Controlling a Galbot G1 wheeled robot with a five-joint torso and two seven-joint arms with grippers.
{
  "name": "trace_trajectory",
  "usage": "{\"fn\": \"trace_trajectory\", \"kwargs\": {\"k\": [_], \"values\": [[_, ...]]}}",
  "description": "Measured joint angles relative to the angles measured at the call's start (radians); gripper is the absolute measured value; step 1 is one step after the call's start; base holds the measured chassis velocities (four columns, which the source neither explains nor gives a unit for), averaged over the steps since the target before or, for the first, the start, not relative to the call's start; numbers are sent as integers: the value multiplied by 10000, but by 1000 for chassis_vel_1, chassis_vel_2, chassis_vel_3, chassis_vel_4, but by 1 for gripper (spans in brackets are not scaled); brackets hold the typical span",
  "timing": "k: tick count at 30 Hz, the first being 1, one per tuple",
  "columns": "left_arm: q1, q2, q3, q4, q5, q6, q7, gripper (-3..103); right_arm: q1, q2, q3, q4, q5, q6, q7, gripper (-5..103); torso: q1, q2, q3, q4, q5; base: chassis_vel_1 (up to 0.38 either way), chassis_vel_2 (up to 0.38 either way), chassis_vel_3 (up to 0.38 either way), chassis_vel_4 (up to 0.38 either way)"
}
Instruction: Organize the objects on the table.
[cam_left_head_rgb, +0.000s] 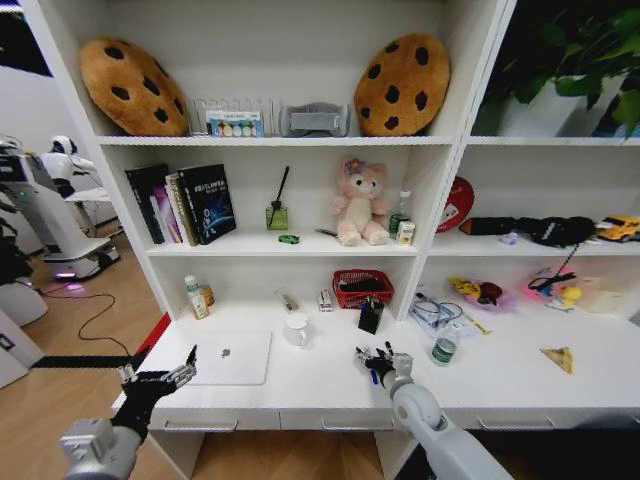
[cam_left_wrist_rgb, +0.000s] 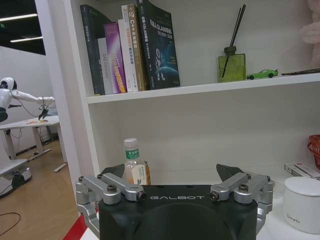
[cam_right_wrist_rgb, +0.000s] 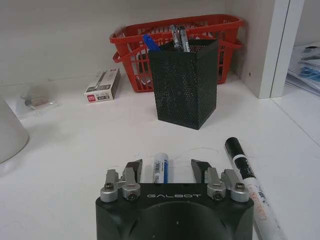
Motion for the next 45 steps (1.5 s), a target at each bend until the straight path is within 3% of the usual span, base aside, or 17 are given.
{"fn": "trace_trajectory", "kwargs": {"k": [5,14,22,24,25,27,28,30,31,32,34,36,38,45], "values": [[0,0,0,0,0,0,0,100,-26,-124,-25,21,63,0,-3,38,0,0,0,1,2,0,0,0,0],[0,0,0,0,0,0,0,100,-101,-255,17,195,292,-62,-10,14,0,-1,1,3,6,0,0,0,0],[0,-1,0,0,0,0,0,100,-222,-349,604,792,238,254,-416,12,1,-3,3,1,4,0,0,0,0],[0,0,0,0,0,0,0,100,-200,-504,932,1095,-227,934,-1207,12,1,-3,3,0,3,0,0,0,0],[0,0,0,0,0,0,0,100,-200,-504,932,1095,-227,934,-1207,12,1,-3,3,0,3,0,0,0,0],[0,0,0,-1,0,0,0,100,31,-665,1276,1086,-1526,2225,-2313,12,1,-3,2,0,2,0,0,0,0],[0,0,0,-1,0,0,0,100,31,-665,1276,1086,-1526,2225,-2313,12,1,-3,2,0,2,0,0,0,0],[-1,0,0,0,0,0,1,100,352,-683,1451,667,-2362,3341,-3021,12,1,-3,2,0,3,0,0,0,0],[0,0,1,-1,0,0,1,100,633,-627,1501,187,-2798,4246,-3414,12,1,-3,2,0,2,0,0,0,0],[0,0,1,-1,0,0,1,100,633,-627,1501,187,-2798,4246,-3414,12,1,-3,2,0,2,0,0,0,0],[0,0,1,0,0,0,1,100,1140,-424,1487,-758,-3339,5430,-3842,12,1,-3,2,0,4,0,0,0,0],[0,-1,0,-1,0,0,0,100,1267,-368,1463,-1001,-3452,5678,-3919,12,2,-3,2,1,2,0,0,0,0],[0,0,1,-1,0,0,1,100,2001,25,1251,-2280,-3899,6872,-4179,12,3,-4,3,3,5,0,0,0,0],[0,0,1,-1,0,0,1,100,2957,660,978,-3767,-3932,7929,-4503,12,4,-4,3,1,0,0,0,0,0]]}}
